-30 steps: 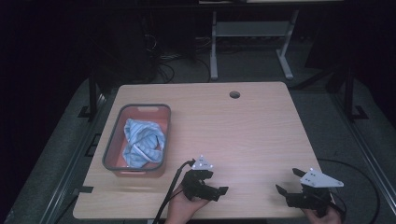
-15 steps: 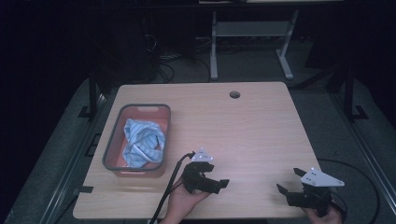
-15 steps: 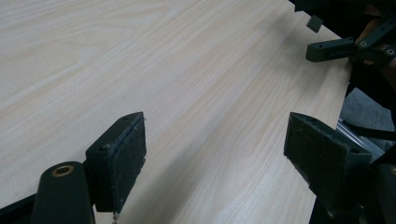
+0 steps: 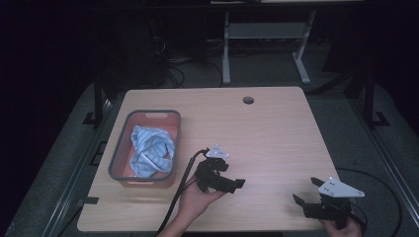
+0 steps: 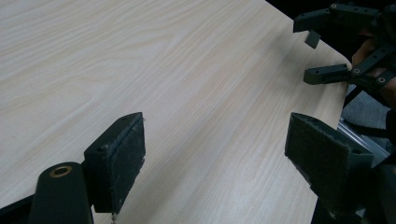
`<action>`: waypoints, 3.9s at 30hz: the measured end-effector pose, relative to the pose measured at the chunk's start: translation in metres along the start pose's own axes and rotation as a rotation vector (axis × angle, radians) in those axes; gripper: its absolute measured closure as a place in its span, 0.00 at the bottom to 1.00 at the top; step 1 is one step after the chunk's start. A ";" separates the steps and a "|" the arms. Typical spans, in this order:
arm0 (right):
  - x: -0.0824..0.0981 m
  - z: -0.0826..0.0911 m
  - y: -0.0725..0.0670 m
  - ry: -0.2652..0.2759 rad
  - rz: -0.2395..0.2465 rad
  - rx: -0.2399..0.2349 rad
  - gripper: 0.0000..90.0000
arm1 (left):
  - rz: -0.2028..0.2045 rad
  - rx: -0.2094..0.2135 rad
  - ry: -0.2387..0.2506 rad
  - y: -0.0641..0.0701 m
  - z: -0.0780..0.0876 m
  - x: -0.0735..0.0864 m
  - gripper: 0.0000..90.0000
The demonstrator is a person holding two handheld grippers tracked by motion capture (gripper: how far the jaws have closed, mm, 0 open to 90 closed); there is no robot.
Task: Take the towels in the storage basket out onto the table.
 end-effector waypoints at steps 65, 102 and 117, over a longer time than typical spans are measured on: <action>-0.005 0.002 -0.002 0.011 0.015 0.005 0.17 | 0.140 -0.129 0.043 -0.092 0.104 -0.026 0.23; -0.004 0.000 -0.003 0.002 0.020 -0.002 0.17 | 0.304 -0.284 0.072 -0.163 0.169 0.017 0.22; -0.004 0.000 -0.003 0.002 0.021 -0.004 0.17 | 0.373 -0.368 0.081 -0.185 0.180 0.043 0.22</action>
Point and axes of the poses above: each handheld gripper's, and its own axes: z roughly backward along the jaws, x roughly out of its underside, y roughly to its right, the point moved 6 cm from there along -z, roughly forward along the jaws, and after that the axes turned 6 degrees about -y, right-handed, at the moved point
